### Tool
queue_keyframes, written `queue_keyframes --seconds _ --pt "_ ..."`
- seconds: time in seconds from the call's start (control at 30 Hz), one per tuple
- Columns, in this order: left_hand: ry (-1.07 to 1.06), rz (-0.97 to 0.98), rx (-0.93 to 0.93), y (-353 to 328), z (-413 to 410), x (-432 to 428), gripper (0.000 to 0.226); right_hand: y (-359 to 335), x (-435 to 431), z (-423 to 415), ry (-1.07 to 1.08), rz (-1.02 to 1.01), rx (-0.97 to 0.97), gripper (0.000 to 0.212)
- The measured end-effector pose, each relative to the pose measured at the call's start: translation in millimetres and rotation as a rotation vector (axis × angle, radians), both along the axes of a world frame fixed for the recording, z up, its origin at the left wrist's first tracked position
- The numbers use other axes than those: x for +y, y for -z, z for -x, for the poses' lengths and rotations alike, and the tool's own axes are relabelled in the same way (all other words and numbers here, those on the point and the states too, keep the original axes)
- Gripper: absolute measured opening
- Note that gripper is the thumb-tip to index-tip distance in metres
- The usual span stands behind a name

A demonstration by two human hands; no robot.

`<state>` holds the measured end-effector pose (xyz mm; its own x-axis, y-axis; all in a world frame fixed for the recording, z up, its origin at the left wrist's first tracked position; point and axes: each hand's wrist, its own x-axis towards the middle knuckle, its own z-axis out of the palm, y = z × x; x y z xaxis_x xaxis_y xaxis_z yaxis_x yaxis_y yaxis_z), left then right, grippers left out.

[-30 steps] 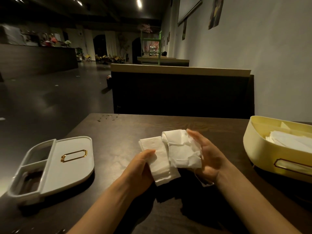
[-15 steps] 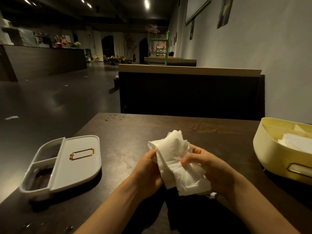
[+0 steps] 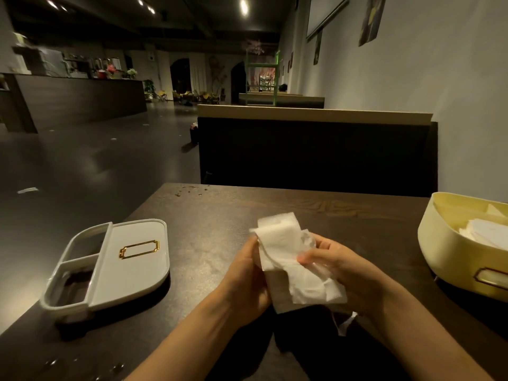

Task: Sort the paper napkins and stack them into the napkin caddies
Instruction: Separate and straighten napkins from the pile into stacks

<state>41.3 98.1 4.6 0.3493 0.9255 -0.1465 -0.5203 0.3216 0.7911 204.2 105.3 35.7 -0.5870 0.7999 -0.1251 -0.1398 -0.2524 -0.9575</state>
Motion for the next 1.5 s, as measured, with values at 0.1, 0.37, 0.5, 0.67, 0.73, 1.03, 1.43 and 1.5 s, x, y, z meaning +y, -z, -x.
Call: queue_keyframes --seconds 0.1,0.37,0.5,0.67,0.73,1.03,1.43,1.5 --pt "-0.019 0.084 -0.083 1 2 1 0.08 4 1 5 0.084 -0.036 -0.141 0.031" --pt "-0.004 0.013 -0.013 1 5 1 0.087 2 -7 14 0.2 -0.148 -0.264 0.028" --pt "0.031 0.042 -0.111 4 9 4 0.098 3 -6 13 0.26 -0.126 -0.248 0.029" --pt "0.059 -0.019 -0.009 1 7 1 0.065 5 -6 13 0.269 -0.134 -0.262 0.029" --pt "0.071 -0.048 0.015 1 7 0 0.056 5 -6 14 0.301 -0.128 -0.242 0.022" --pt "0.169 -0.194 0.133 2 -2 -6 0.038 10 -3 17 0.407 -0.042 -0.299 0.017" --pt "0.017 0.011 0.072 2 6 -1 0.063 6 -10 11 0.19 -0.145 -0.381 0.025" --pt "0.015 0.014 0.049 0 7 -1 0.059 5 -10 10 0.195 -0.146 -0.381 0.026"
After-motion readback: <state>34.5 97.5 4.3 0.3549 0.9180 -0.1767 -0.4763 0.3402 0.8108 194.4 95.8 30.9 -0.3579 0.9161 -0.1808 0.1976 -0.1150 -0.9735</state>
